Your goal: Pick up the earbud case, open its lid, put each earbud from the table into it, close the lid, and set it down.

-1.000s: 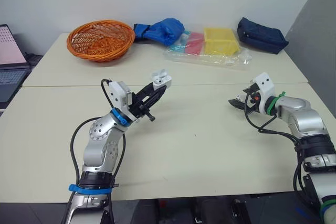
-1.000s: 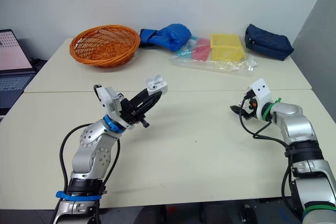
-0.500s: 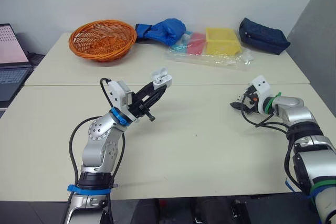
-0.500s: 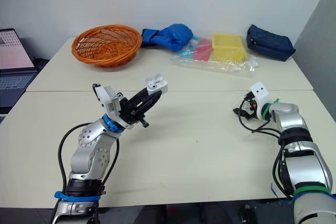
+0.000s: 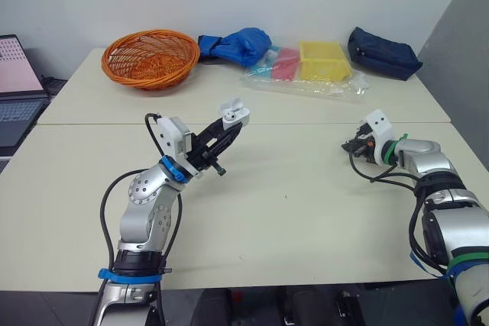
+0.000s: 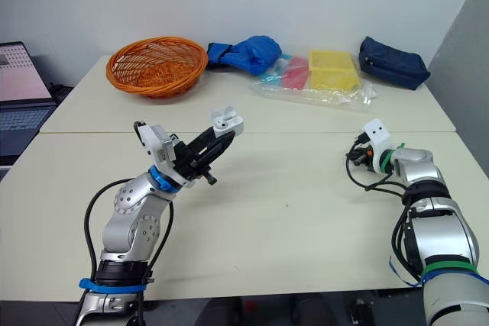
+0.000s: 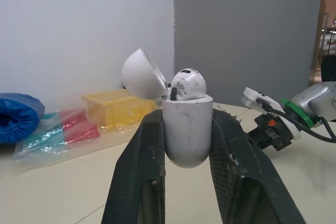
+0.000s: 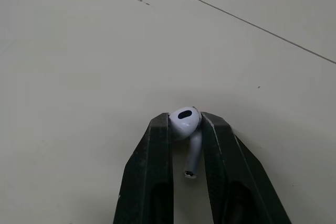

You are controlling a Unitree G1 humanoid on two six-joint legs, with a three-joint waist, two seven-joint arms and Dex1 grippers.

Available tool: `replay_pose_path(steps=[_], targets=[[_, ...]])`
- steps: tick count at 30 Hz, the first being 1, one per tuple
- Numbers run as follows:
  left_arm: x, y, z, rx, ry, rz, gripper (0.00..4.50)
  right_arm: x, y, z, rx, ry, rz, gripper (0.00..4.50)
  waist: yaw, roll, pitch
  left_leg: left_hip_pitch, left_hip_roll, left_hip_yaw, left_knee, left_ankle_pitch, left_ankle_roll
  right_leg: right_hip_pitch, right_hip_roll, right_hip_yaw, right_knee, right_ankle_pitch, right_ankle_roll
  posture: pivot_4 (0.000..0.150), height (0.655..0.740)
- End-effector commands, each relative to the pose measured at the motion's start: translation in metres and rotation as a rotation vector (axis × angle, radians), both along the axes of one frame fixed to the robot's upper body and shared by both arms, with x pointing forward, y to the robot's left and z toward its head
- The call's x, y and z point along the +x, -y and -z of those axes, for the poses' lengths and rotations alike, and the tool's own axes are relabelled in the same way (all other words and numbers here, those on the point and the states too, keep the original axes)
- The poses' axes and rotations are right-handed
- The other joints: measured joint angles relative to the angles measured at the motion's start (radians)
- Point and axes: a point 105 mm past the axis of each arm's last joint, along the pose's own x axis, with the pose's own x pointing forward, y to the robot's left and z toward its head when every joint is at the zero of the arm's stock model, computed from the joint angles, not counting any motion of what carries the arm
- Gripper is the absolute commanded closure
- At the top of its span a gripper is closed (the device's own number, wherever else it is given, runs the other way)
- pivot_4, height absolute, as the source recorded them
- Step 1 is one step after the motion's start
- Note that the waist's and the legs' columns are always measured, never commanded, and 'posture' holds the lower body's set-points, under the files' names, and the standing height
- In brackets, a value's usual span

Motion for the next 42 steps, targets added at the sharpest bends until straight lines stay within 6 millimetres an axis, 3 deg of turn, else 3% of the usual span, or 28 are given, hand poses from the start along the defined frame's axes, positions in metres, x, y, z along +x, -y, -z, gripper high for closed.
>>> replay_pose_path(steps=[1, 4, 8, 12, 15, 22, 32, 38, 42], targets=[[-0.004, 0.001, -0.014, -0.011, 0.054, 0.009, 3.75, -0.003, 0.008, -0.004, -0.007, -0.006, -0.005, 4.09, 0.0, 0.0, 0.0, 0.0, 0.0, 0.0, 0.0, 0.0, 0.0, 0.0, 0.0, 0.0, 0.0, 0.0, 0.0, 0.15, 0.74], [-0.005, 0.0, -0.013, -0.012, 0.053, 0.007, 3.75, -0.013, 0.009, -0.007, 0.008, -0.038, -0.081, 4.09, 0.002, 0.0, 0.0, 0.0, 0.0, 0.0, 0.0, 0.0, 0.0, 0.0, 0.0, 0.0, 0.0, 0.0, 0.0, 0.15, 0.74], [-0.007, -0.002, -0.01, -0.013, 0.046, -0.003, 3.75, -0.052, 0.014, -0.011, -0.063, -0.111, -0.263, 4.09, 0.009, 0.001, 0.0, -0.001, 0.0, -0.001, -0.001, 0.0, 0.0, 0.0, -0.001, 0.0, -0.001, -0.001, 0.0, 0.15, 0.74], [-0.013, -0.001, -0.001, -0.027, 0.025, -0.009, 3.75, -0.124, 0.057, -0.013, -0.331, -0.286, -0.386, 4.09, 0.022, 0.005, 0.0, -0.002, -0.002, -0.002, -0.002, -0.001, 0.001, 0.0, -0.004, -0.001, -0.002, -0.003, 0.002, 0.15, 0.74], [-0.014, 0.002, 0.002, -0.041, 0.016, -0.011, 3.75, -0.153, 0.078, -0.012, -0.492, -0.388, -0.446, 4.09, 0.024, 0.005, 0.001, 0.0, -0.003, -0.001, -0.002, -0.001, 0.001, 0.001, -0.005, -0.001, -0.003, -0.004, 0.003, 0.15, 0.74], [-0.013, 0.004, 0.003, -0.043, 0.011, -0.005, 3.75, -0.156, 0.115, -0.004, -0.726, -0.455, -0.411, 4.09, -0.009, 0.004, 0.002, 0.008, -0.004, 0.002, 0.001, 0.0, 0.002, 0.004, -0.004, 0.002, 0.0, -0.001, -0.003, 0.15, 0.74], [-0.015, 0.007, 0.003, -0.043, 0.008, 0.005, 3.75, -0.153, 0.116, 0.008, -0.685, -0.441, -0.391, 4.09, -0.009, 0.002, 0.002, 0.014, -0.004, 0.003, 0.001, 0.0, 0.002, 0.013, -0.005, 0.002, -0.004, -0.002, -0.003, 0.15, 0.74], [-0.016, 0.007, 0.003, -0.041, 0.006, 0.008, 3.75, -0.154, 0.119, 0.008, -0.672, -0.442, -0.374, 2.05, -0.006, 0.001, 0.002, 0.015, -0.004, 0.002, 0.001, 0.0, 0.002, 0.014, -0.005, 0.002, -0.003, -0.002, -0.003, 0.15, 0.74], [-0.016, 0.007, 0.004, -0.035, 0.004, 0.012, 3.75, -0.158, 0.122, 0.009, -0.687, -0.46, -0.389, 2.05, -0.006, 0.001, 0.002, 0.015, -0.003, 0.001, 0.0, 0.0, 0.002, 0.014, -0.005, 0.001, -0.004, -0.002, -0.003, 0.15, 0.74]])
